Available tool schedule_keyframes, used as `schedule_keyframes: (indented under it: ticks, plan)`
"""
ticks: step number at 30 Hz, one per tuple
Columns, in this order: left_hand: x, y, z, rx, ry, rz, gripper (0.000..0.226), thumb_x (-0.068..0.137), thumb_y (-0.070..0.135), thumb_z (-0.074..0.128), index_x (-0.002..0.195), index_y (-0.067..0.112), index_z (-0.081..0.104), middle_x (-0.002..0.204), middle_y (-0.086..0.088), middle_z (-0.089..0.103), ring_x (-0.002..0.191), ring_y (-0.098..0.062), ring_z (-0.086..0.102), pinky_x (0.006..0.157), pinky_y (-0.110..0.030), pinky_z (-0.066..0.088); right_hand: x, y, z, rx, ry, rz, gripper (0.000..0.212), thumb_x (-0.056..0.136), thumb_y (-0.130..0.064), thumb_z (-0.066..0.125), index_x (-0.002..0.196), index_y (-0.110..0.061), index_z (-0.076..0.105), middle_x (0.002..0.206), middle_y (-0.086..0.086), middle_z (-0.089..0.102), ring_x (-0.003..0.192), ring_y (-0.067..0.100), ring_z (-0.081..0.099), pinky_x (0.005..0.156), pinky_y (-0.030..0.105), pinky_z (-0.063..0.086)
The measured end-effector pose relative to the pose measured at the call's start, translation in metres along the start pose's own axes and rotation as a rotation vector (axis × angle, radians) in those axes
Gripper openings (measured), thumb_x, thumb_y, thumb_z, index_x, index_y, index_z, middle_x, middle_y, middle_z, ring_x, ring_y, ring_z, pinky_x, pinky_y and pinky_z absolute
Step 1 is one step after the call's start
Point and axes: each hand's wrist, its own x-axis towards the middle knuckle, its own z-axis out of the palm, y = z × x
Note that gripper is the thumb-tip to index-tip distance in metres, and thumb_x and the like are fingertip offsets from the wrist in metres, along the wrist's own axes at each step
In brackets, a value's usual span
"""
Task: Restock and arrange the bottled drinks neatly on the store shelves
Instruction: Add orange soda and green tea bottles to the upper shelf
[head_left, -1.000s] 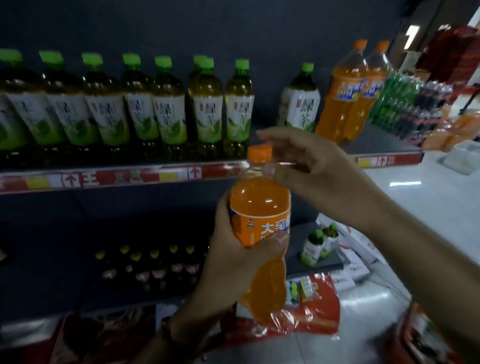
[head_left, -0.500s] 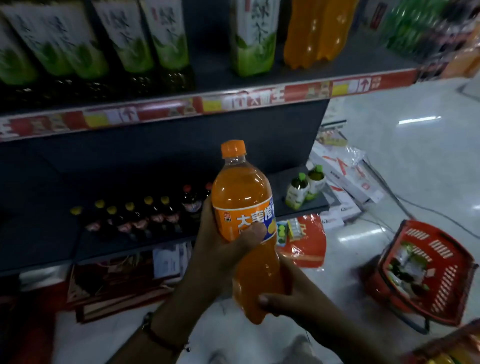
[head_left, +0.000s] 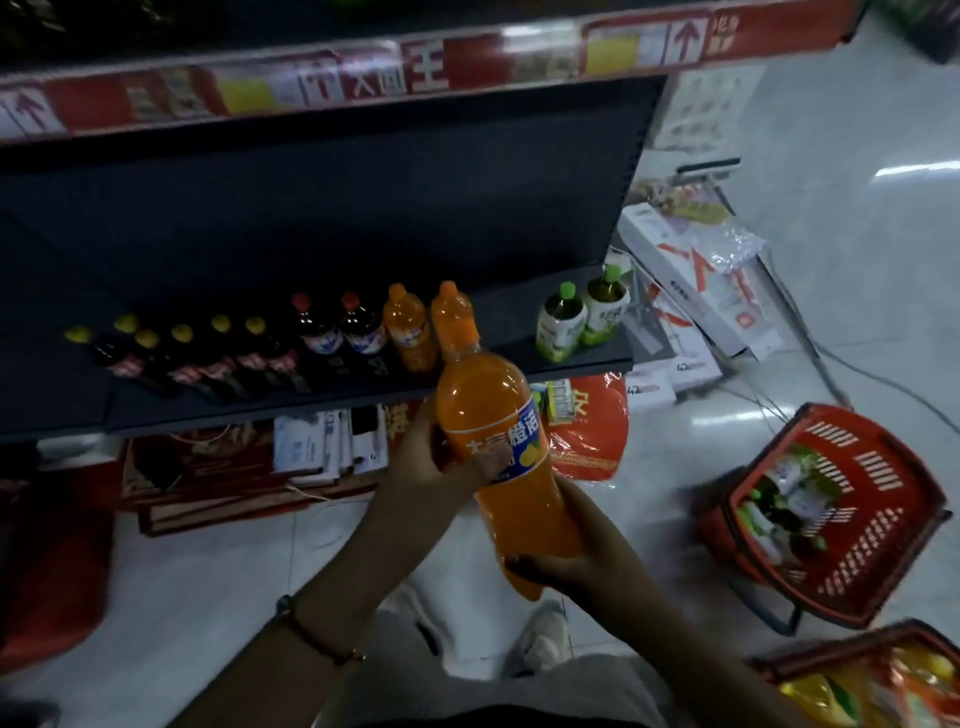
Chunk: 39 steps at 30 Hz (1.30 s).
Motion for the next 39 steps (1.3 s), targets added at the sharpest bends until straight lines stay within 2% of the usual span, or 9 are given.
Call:
schedule_keyframes:
  ticks: [4,8,12,18,22,27,32,36,39]
  plan:
    - [0.027,-0.033,0.005,0.033,-0.009,-0.065,0.060,0.078,0.037,0.080,0.132,0.030,0.053,0.122,0.007,0.068,0.112,-0.010,0.065,0.087,-0.028,0.057,0.025,0.022,-0.024,-0.078,0.013,-0.013,0.074,0.061,-0.036,0.085,0.118,-0.049,0.040,0.123,-0.016,0.050,0.109,0.009,0.055,0.075,0.022,0.054]
    - [0.070,-0.071,0.005,0.034,0.012,-0.102,0.062,0.071,0.037,0.076,0.128,0.036,0.051,0.118,0.011,0.066,0.105,-0.002,0.065,0.077,-0.019,0.056,0.073,0.051,-0.039,-0.073,0.041,0.009,0.069,0.068,-0.021,0.084,0.118,-0.041,0.040,0.119,-0.015,0.049,0.100,0.010,0.057,0.063,0.015,0.054]
    - [0.131,-0.125,-0.002,0.035,0.020,-0.107,0.061,0.067,0.039,0.077,0.123,0.038,0.052,0.117,0.012,0.066,0.107,-0.004,0.066,0.079,-0.022,0.057,0.145,0.092,-0.047,-0.070,0.082,0.003,0.079,0.056,-0.036,0.081,0.122,-0.043,0.039,0.123,-0.013,0.047,0.103,0.012,0.056,0.062,0.019,0.054]
    - [0.223,-0.198,-0.013,0.111,0.070,0.009,0.080,0.068,0.049,0.073,0.141,0.037,0.041,0.127,0.019,0.056,0.112,0.001,0.056,0.088,-0.023,0.051,0.272,0.157,-0.065,-0.119,0.094,-0.107,0.079,0.057,-0.034,0.080,0.118,-0.054,0.035,0.120,-0.022,0.041,0.105,0.007,0.051,0.071,0.024,0.053]
    - [0.276,-0.241,-0.017,0.174,0.099,0.245,0.073,0.077,0.044,0.076,0.142,0.031,0.044,0.135,0.012,0.057,0.122,-0.004,0.056,0.100,-0.036,0.052,0.349,0.183,-0.080,-0.180,0.108,-0.223,0.084,0.065,-0.020,0.084,0.124,-0.051,0.032,0.123,-0.015,0.046,0.109,0.011,0.054,0.068,0.022,0.057]
    - [0.309,-0.252,-0.026,0.562,0.218,0.455,0.092,0.069,0.073,0.068,0.146,0.045,0.027,0.143,0.015,0.043,0.129,-0.008,0.047,0.101,-0.044,0.047,0.406,0.188,-0.092,-0.197,0.121,-0.437,0.094,0.048,-0.044,0.090,0.130,-0.042,0.044,0.124,-0.009,0.060,0.111,0.013,0.062,0.085,0.040,0.056]
    - [0.318,-0.231,-0.029,1.011,0.396,0.719,0.101,0.075,0.073,0.061,0.155,0.033,0.013,0.154,-0.002,0.030,0.142,-0.019,0.023,0.113,-0.047,0.030,0.438,0.177,-0.093,-0.166,0.114,-0.624,0.077,0.064,-0.015,0.088,0.128,-0.036,0.049,0.119,-0.011,0.064,0.107,0.008,0.064,0.083,0.033,0.057]
    - [0.334,-0.221,-0.027,1.238,0.492,0.898,0.099,0.079,0.075,0.054,0.154,0.018,0.024,0.149,-0.018,0.040,0.141,-0.023,0.016,0.118,-0.044,0.009,0.461,0.169,-0.095,-0.115,0.105,-0.661,0.076,0.065,-0.012,0.087,0.130,-0.028,0.050,0.117,-0.006,0.066,0.103,0.012,0.066,0.079,0.030,0.059]
    - [0.359,-0.213,-0.027,1.469,0.554,0.938,0.100,0.080,0.082,0.043,0.151,0.011,0.032,0.146,-0.016,0.047,0.146,-0.032,0.021,0.120,-0.051,0.005,0.477,0.165,-0.098,-0.094,0.120,-0.655,0.075,0.066,-0.015,0.087,0.129,-0.028,0.050,0.115,-0.005,0.067,0.101,0.014,0.067,0.077,0.030,0.058]
